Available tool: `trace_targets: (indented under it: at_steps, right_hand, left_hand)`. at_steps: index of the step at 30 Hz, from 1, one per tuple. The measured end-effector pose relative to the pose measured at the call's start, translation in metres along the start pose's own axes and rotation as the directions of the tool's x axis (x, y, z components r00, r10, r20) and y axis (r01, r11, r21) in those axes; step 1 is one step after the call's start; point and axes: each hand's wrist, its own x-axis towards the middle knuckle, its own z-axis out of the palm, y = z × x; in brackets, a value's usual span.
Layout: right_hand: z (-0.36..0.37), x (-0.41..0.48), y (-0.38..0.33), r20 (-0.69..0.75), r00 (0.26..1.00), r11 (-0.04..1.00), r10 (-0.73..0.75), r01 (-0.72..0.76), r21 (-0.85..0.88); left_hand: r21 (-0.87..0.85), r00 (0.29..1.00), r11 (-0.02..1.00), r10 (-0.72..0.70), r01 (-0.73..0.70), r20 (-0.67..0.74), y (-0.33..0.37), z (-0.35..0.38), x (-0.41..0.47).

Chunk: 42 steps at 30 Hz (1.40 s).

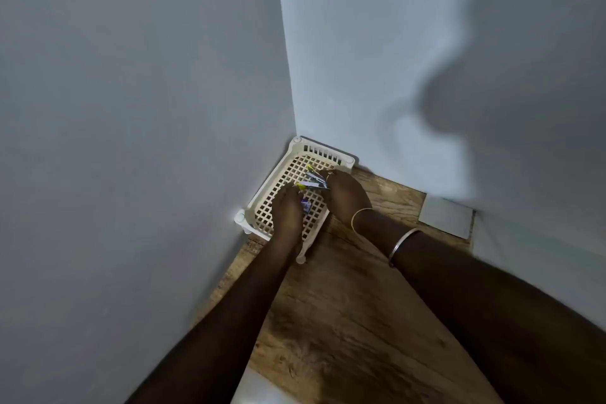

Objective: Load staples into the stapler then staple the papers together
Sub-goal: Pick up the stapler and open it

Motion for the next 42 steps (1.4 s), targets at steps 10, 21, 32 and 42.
trace_targets:
  at_steps: [10, 21, 32, 42]
  right_hand:
    - [0.009, 0.013, -0.002, 0.046, 0.998, 0.966, -0.053, 0.063, -0.249]
    - [0.014, 0.013, 0.001, -0.029, 0.999, 0.984, -0.043, 0.037, -0.176]
    - [0.002, -0.007, -0.004, -0.272, 0.943, 0.923, 0.189, -0.077, 0.376]
    - [-0.046, -0.078, 0.005, -0.152, 0.867, 0.554, 0.474, -0.160, 0.817]
  left_hand:
    - [-0.010, 0.999, 1.000, 0.008, -0.008, -0.031, -0.010, -0.004, 0.004]
    - [-0.023, 0.999, 0.999, 0.031, -0.032, -0.038, -0.006, 0.001, 0.003]
    - [-0.007, 0.998, 1.000, 0.017, -0.017, -0.053, 0.000, 0.017, -0.009]
    - [0.055, 0.976, 0.998, -0.036, 0.024, 0.215, -0.008, 0.046, -0.053]
